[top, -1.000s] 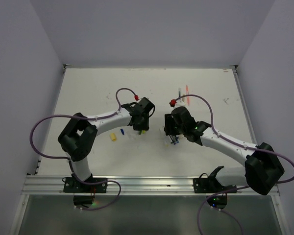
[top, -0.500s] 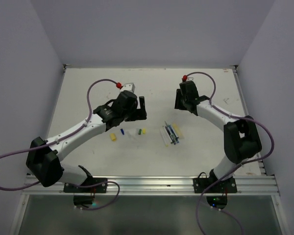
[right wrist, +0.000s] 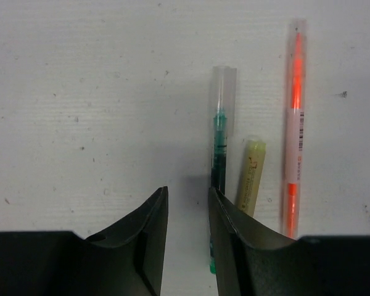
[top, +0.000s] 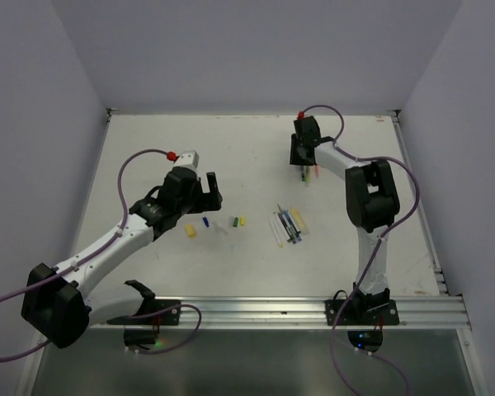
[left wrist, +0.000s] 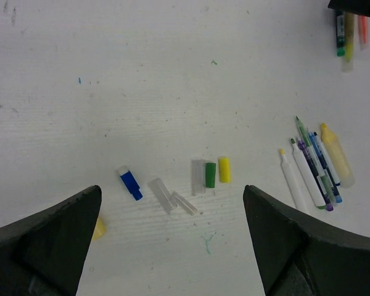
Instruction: Open the pen caps
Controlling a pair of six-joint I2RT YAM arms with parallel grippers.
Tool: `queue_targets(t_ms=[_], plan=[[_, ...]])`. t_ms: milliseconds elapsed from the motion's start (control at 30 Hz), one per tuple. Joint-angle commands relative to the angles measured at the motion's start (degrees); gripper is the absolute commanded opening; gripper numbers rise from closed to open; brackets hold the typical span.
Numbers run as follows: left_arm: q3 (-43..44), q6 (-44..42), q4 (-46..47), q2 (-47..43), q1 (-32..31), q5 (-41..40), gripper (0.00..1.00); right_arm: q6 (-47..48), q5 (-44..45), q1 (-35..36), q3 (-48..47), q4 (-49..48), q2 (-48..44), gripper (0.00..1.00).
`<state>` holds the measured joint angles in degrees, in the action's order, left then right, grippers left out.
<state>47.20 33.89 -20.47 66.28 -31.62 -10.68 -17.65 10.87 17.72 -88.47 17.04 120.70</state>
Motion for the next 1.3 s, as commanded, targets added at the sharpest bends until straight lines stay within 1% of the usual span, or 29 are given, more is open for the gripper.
queue_targets(t_ms=[0,133,200,333,433,567,667,1067,1267], plan=[[-0.97,-2.6,4.47,-1.33,0.15,0.75,1.0,0.87,1.34,-0.4,-5.92,3.08,3.73,0.36],[-1.32,-2.6,4.65,-1.24,0.24,1.01,1.0,-0.1,3.28,-0.49,-6.99,4.06,5.59,0.35],[-1.58,-2.51,4.82,-1.42,0.24,1.27,1.0,-0.11,2.32,-0.31,-6.37,3.79,5.42,0.35],[-1.94,-2.42,5.7,-1.33,0.24,1.71,1.0,1.03,-1.73,-0.4,-2.69,-0.41,3.23,0.34],[-2.2,-2.34,6.23,-0.98,0.24,2.24,1.0,2.0,-2.0,-0.31,-2.06,-1.22,0.85,0.34],[-2.37,-1.9,6.49,-0.54,0.24,2.68,1.0,2.62,3.09,-0.49,-2.32,-0.6,-1.08,0.34],[-2.64,-1.72,6.67,-0.71,0.24,2.68,1.0,2.71,4.86,-0.66,-2.68,-0.25,-1.44,0.35],[-3.52,-1.72,6.85,-0.98,0.24,2.06,1.0,1.21,1.26,-2.33,-5.31,2.91,3.04,0.35],[-3.78,-1.63,6.93,-0.8,0.24,2.59,1.0,2.0,-1.81,-2.33,-6.72,4.4,5.59,0.32]])
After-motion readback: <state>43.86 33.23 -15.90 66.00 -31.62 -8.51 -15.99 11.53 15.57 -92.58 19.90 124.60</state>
